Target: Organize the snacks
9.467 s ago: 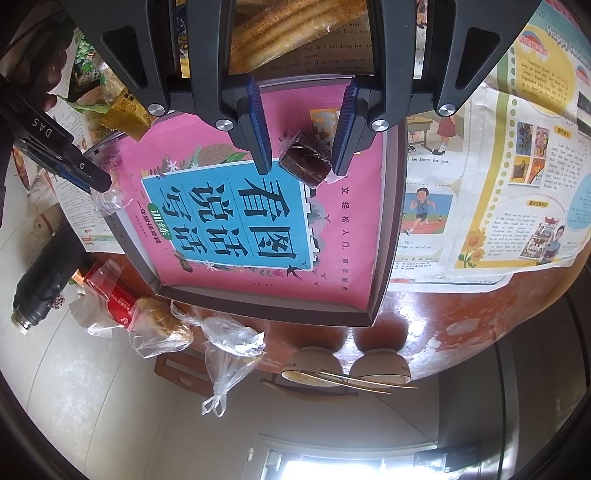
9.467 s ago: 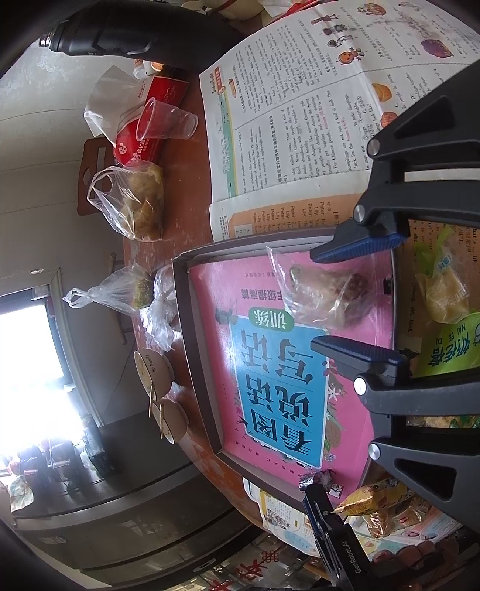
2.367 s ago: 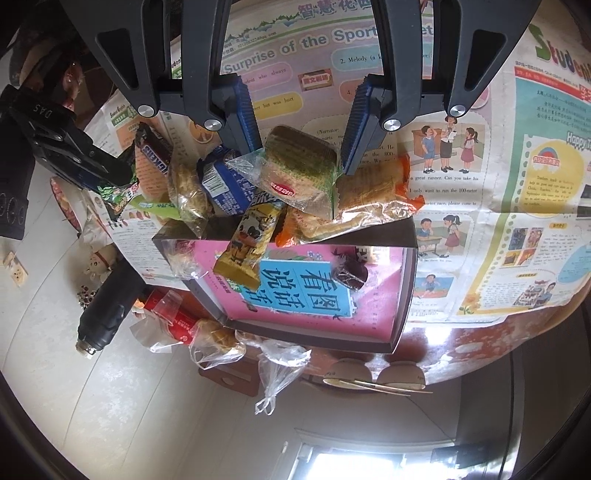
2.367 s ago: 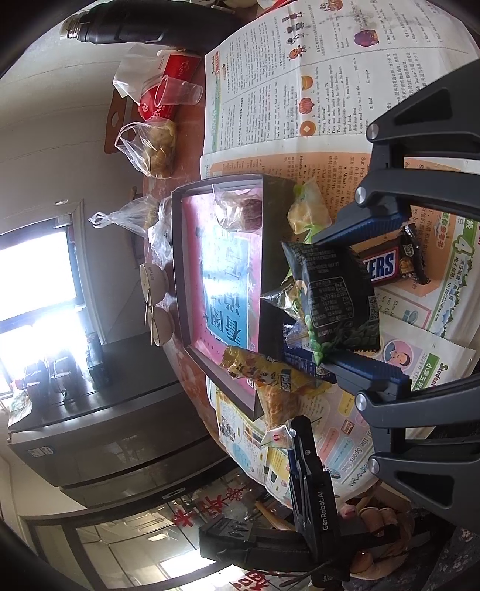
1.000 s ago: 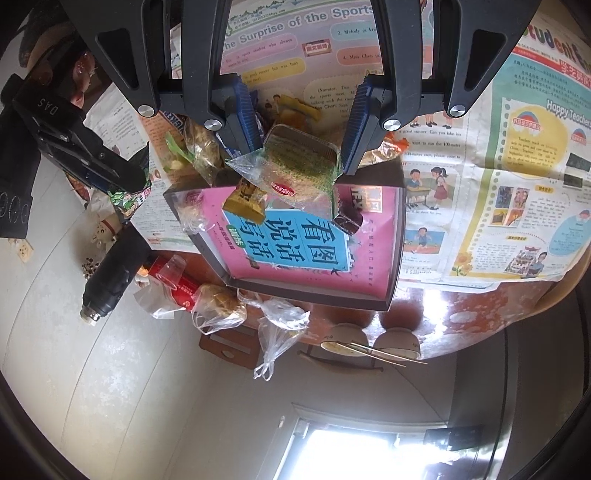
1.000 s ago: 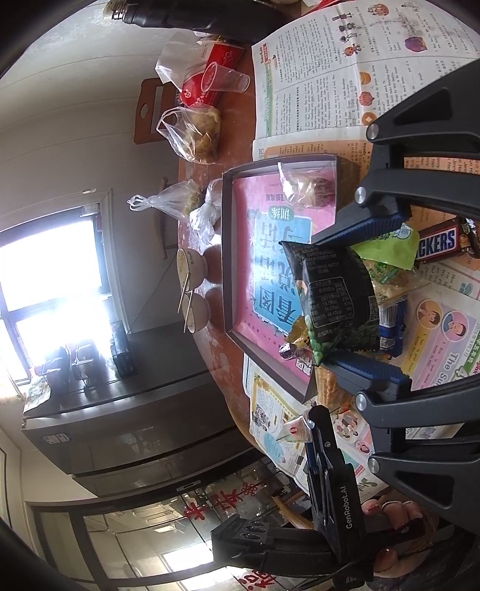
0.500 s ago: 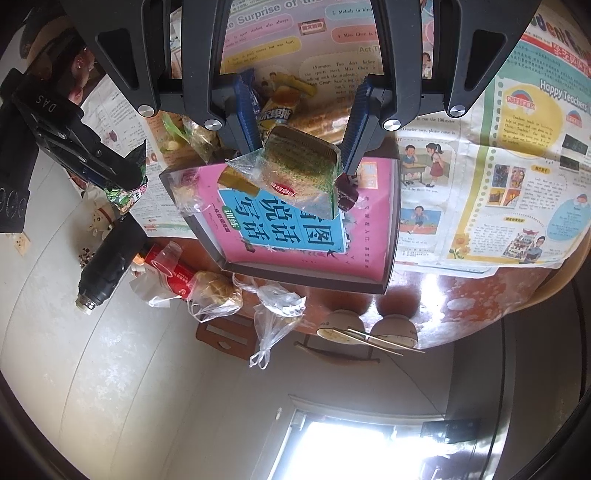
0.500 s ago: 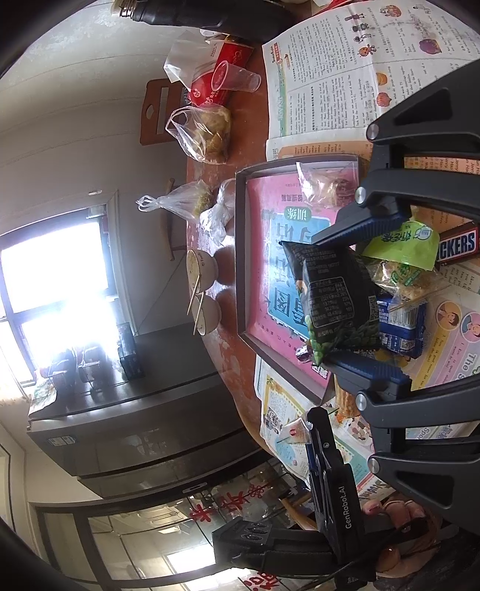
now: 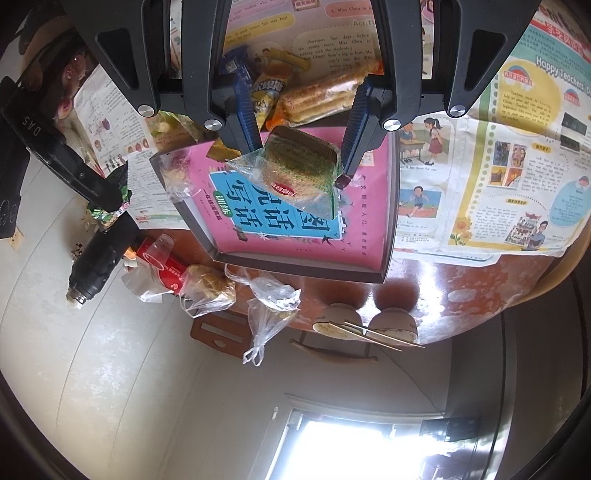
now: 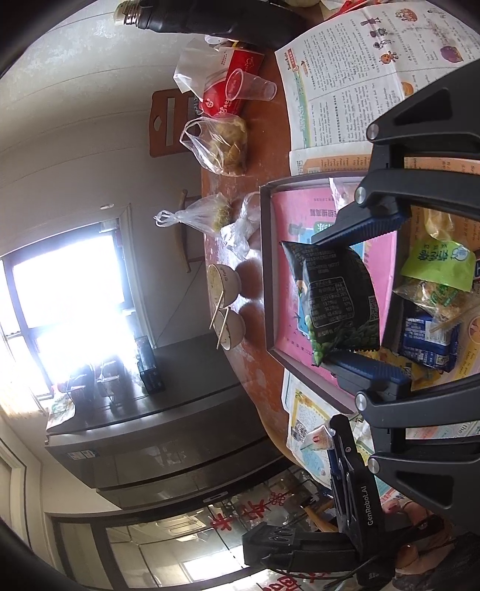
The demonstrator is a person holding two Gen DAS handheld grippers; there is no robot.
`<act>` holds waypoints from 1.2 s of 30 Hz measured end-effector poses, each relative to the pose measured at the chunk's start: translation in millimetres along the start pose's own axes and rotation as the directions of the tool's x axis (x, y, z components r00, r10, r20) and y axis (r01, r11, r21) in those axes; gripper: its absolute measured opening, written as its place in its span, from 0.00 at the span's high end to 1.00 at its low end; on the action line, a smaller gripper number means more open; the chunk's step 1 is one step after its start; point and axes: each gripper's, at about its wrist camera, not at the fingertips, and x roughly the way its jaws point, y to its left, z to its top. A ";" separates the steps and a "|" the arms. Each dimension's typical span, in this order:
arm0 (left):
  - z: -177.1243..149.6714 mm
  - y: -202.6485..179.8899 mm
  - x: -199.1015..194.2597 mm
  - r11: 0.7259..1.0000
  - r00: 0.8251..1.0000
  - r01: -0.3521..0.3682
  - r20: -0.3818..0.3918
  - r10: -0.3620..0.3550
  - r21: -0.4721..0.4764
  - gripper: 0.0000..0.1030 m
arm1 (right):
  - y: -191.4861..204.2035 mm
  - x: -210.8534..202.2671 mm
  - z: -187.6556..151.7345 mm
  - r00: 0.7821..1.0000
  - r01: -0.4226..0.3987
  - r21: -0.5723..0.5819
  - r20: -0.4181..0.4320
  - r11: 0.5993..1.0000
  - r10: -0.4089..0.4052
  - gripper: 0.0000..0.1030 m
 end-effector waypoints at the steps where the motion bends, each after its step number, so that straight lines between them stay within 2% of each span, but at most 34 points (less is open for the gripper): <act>1: 1.5 0.4 1.6 1.000 1.000 -0.005 0.001 0.005 -0.002 0.57 | -2.3 0.7 0.8 1.000 0.001 0.004 0.003 1.000 -0.001 0.46; 13: 13.1 10.4 30.8 1.000 1.000 -0.024 -0.016 0.024 -0.015 0.57 | -24.2 11.1 -0.2 0.999 0.041 0.038 -0.006 0.998 -0.041 0.46; 20: 9.5 8.5 46.9 1.000 0.999 -0.006 -0.041 0.005 -0.012 0.57 | -25.1 17.2 -2.2 0.998 0.056 0.038 -0.018 0.998 -0.055 0.46; 36: 6.2 3.6 70.4 1.000 0.998 -0.011 -0.069 0.012 0.016 0.57 | -19.7 45.5 -11.8 0.993 0.095 0.006 -0.072 0.995 -0.094 0.46</act>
